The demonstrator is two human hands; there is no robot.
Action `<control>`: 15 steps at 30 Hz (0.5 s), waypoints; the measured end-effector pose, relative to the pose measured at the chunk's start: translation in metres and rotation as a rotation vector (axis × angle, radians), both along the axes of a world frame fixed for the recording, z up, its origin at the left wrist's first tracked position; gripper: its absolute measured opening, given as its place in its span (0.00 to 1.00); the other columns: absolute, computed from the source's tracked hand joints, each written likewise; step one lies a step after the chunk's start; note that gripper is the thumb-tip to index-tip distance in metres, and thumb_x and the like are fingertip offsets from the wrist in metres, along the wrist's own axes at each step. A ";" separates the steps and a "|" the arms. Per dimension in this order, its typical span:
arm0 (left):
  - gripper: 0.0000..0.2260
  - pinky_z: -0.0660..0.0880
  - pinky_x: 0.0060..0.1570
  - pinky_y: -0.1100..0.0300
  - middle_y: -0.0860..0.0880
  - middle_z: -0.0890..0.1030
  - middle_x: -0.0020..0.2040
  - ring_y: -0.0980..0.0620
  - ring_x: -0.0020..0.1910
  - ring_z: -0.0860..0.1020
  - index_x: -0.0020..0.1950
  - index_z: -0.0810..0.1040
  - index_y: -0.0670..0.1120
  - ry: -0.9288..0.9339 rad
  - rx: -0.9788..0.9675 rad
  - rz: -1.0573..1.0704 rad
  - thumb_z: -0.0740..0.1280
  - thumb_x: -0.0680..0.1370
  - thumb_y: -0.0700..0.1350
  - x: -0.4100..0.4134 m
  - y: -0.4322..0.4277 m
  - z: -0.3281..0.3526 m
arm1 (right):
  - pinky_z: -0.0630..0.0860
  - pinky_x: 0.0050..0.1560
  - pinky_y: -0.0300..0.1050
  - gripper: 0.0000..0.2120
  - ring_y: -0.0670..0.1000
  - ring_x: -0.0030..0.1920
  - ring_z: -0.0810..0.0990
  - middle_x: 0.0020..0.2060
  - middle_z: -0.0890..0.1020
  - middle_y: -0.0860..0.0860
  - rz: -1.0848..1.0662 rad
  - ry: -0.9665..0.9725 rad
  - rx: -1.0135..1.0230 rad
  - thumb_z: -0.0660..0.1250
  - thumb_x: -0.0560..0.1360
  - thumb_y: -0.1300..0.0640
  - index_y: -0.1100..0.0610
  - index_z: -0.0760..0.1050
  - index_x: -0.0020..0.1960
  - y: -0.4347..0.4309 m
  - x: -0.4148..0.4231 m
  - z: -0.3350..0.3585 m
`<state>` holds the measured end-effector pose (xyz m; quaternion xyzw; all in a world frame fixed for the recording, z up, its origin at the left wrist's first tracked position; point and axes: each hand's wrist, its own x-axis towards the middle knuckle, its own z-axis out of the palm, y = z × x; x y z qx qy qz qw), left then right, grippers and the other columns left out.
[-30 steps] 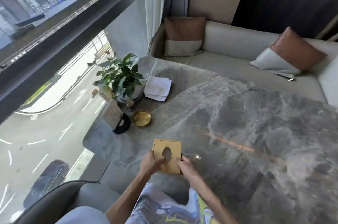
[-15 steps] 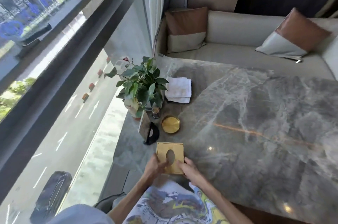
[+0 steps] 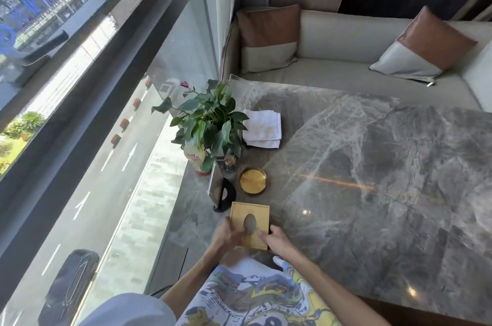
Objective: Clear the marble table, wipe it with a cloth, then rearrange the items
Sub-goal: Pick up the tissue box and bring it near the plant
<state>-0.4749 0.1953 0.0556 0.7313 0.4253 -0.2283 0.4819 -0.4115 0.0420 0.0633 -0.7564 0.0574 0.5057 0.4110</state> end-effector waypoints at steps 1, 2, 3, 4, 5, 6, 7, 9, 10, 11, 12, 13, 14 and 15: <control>0.23 0.73 0.45 0.55 0.45 0.77 0.54 0.47 0.49 0.76 0.60 0.70 0.41 0.000 0.007 -0.010 0.72 0.72 0.51 0.000 0.001 -0.001 | 0.70 0.43 0.35 0.17 0.47 0.51 0.74 0.54 0.75 0.48 0.011 -0.014 -0.010 0.62 0.81 0.53 0.59 0.70 0.66 0.000 0.000 -0.002; 0.22 0.72 0.44 0.56 0.45 0.77 0.53 0.48 0.48 0.76 0.60 0.71 0.41 0.001 0.006 -0.012 0.72 0.71 0.50 -0.001 0.003 -0.002 | 0.70 0.38 0.31 0.16 0.46 0.49 0.75 0.53 0.76 0.49 0.021 -0.017 -0.013 0.62 0.80 0.52 0.59 0.71 0.65 0.000 0.000 -0.004; 0.22 0.72 0.44 0.56 0.45 0.77 0.53 0.48 0.49 0.76 0.59 0.71 0.41 -0.001 0.003 -0.010 0.72 0.71 0.50 -0.001 0.004 -0.002 | 0.68 0.34 0.29 0.15 0.45 0.47 0.76 0.52 0.78 0.49 0.029 -0.019 -0.017 0.63 0.80 0.52 0.59 0.73 0.63 0.001 0.000 -0.004; 0.23 0.73 0.44 0.55 0.45 0.77 0.53 0.48 0.49 0.76 0.59 0.70 0.42 -0.001 -0.005 -0.003 0.73 0.70 0.50 -0.002 0.005 -0.002 | 0.68 0.32 0.28 0.15 0.44 0.46 0.76 0.52 0.79 0.50 0.032 -0.023 -0.015 0.63 0.80 0.52 0.59 0.74 0.62 0.002 0.001 -0.005; 0.23 0.74 0.45 0.54 0.45 0.77 0.53 0.48 0.49 0.76 0.58 0.70 0.43 0.000 -0.008 0.000 0.73 0.69 0.51 -0.001 0.006 -0.003 | 0.69 0.34 0.29 0.15 0.45 0.47 0.77 0.53 0.80 0.51 0.034 -0.025 -0.018 0.64 0.79 0.51 0.59 0.75 0.62 0.003 0.001 -0.006; 0.24 0.73 0.45 0.54 0.46 0.77 0.53 0.48 0.49 0.76 0.58 0.70 0.43 0.003 -0.010 0.000 0.73 0.69 0.51 -0.001 0.006 -0.003 | 0.71 0.36 0.32 0.16 0.47 0.49 0.78 0.55 0.81 0.51 0.041 -0.022 -0.021 0.64 0.79 0.50 0.58 0.75 0.61 0.003 0.001 -0.007; 0.24 0.73 0.45 0.55 0.46 0.77 0.52 0.48 0.49 0.76 0.59 0.71 0.42 0.006 -0.009 -0.004 0.73 0.69 0.51 0.000 0.006 -0.002 | 0.71 0.38 0.34 0.16 0.48 0.51 0.79 0.55 0.81 0.52 0.048 -0.020 -0.022 0.65 0.78 0.49 0.58 0.75 0.61 0.003 0.002 -0.007; 0.23 0.71 0.45 0.57 0.46 0.76 0.53 0.48 0.49 0.75 0.61 0.71 0.41 0.015 -0.004 -0.015 0.72 0.72 0.49 0.001 0.006 -0.002 | 0.71 0.39 0.34 0.15 0.49 0.52 0.79 0.54 0.81 0.51 0.062 -0.019 -0.022 0.65 0.78 0.50 0.58 0.75 0.61 0.003 0.002 -0.007; 0.22 0.71 0.45 0.58 0.46 0.76 0.53 0.49 0.49 0.75 0.62 0.70 0.40 0.015 -0.001 -0.020 0.72 0.72 0.48 0.002 0.006 -0.003 | 0.72 0.39 0.34 0.15 0.48 0.52 0.79 0.53 0.81 0.50 0.065 -0.015 -0.026 0.65 0.78 0.51 0.58 0.75 0.60 0.003 0.003 -0.008; 0.22 0.71 0.45 0.58 0.46 0.76 0.53 0.49 0.49 0.75 0.62 0.70 0.40 0.015 0.004 -0.027 0.71 0.73 0.48 0.002 0.005 -0.003 | 0.73 0.40 0.35 0.15 0.48 0.52 0.79 0.53 0.81 0.50 0.063 -0.013 -0.026 0.65 0.78 0.51 0.59 0.75 0.61 0.002 0.003 -0.011; 0.21 0.71 0.45 0.58 0.46 0.76 0.53 0.49 0.49 0.75 0.62 0.70 0.41 0.013 0.006 -0.032 0.71 0.73 0.48 0.002 0.005 -0.003 | 0.74 0.41 0.35 0.15 0.48 0.51 0.79 0.53 0.82 0.51 0.060 -0.001 -0.027 0.65 0.78 0.51 0.59 0.75 0.61 0.002 0.004 -0.012; 0.21 0.71 0.45 0.58 0.46 0.76 0.52 0.49 0.49 0.75 0.61 0.71 0.41 0.010 0.007 -0.038 0.71 0.73 0.48 0.002 0.004 -0.004 | 0.73 0.40 0.35 0.15 0.48 0.51 0.79 0.53 0.82 0.51 0.060 0.003 -0.030 0.65 0.78 0.52 0.59 0.75 0.60 0.002 0.004 -0.013; 0.21 0.71 0.45 0.58 0.46 0.76 0.53 0.49 0.49 0.75 0.61 0.71 0.41 0.008 0.005 -0.041 0.71 0.73 0.48 0.001 0.004 -0.004 | 0.72 0.38 0.34 0.14 0.48 0.50 0.79 0.53 0.81 0.51 0.063 0.004 -0.031 0.65 0.78 0.52 0.59 0.75 0.60 0.002 0.005 -0.011; 0.21 0.71 0.45 0.58 0.46 0.76 0.53 0.49 0.49 0.75 0.62 0.70 0.41 0.001 0.007 -0.045 0.71 0.73 0.49 0.000 0.004 -0.003 | 0.72 0.37 0.34 0.14 0.48 0.50 0.79 0.52 0.81 0.51 0.065 0.008 -0.032 0.65 0.79 0.52 0.59 0.75 0.61 0.001 0.005 -0.012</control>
